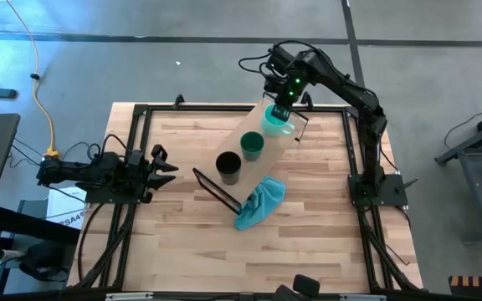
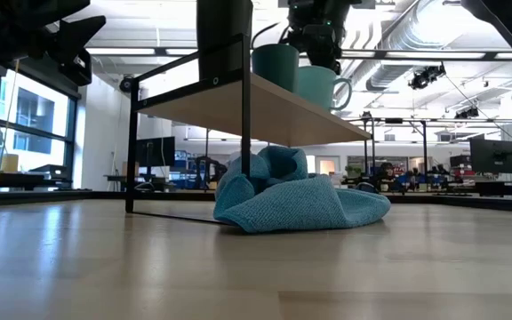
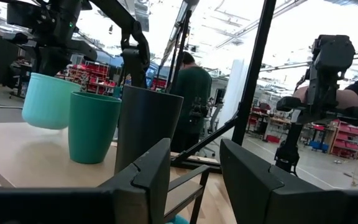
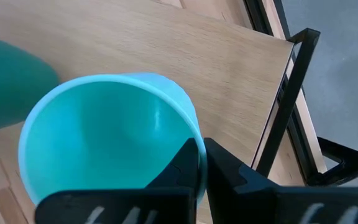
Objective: Stack small to large cups/mugs on shelf
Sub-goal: Put the light blue mug on the shelf
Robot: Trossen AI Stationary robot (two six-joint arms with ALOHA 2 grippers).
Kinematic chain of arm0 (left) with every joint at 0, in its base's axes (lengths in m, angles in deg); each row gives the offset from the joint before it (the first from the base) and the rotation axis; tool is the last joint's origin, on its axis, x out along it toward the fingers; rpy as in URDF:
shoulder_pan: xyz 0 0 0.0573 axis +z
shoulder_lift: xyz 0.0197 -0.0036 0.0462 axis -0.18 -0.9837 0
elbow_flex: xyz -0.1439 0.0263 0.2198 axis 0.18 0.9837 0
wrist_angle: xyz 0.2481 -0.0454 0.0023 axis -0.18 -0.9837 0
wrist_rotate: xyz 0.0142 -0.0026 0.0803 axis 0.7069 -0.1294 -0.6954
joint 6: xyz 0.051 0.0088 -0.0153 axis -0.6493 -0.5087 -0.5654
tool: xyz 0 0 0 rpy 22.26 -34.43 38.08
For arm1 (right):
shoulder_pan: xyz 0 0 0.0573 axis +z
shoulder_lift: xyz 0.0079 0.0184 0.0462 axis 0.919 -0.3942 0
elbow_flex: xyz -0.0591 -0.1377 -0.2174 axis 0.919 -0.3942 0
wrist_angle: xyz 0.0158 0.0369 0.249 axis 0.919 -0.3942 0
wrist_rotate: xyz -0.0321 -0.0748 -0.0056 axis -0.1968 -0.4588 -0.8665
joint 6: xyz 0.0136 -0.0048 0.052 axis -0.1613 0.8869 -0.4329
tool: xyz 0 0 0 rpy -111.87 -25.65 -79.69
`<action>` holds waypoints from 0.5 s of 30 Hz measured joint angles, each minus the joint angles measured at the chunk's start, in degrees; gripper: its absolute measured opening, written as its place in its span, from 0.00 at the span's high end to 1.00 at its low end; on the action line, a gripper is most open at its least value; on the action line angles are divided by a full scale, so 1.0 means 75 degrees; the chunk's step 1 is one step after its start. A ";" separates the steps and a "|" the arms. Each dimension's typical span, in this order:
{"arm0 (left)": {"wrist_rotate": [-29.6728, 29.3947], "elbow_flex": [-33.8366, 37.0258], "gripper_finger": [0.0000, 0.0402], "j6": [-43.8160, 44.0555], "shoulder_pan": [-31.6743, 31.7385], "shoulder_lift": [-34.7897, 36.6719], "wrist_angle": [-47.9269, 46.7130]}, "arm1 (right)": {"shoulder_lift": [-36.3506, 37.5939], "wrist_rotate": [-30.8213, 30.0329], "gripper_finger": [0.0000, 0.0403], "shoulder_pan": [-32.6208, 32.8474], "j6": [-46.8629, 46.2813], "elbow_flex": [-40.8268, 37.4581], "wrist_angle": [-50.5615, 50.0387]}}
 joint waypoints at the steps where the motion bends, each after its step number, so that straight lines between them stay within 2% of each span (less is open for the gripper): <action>1: 0.0001 0.0000 0.68 0.0000 -0.0003 0.0000 0.0000 | 0.0000 0.0000 1.00 0.0000 0.0003 0.0000 0.0000; 15: 0.0026 -0.0001 0.68 0.0057 -0.0002 0.0002 0.0003 | -0.0117 -0.0108 1.00 0.0012 0.0003 -0.0009 -0.0115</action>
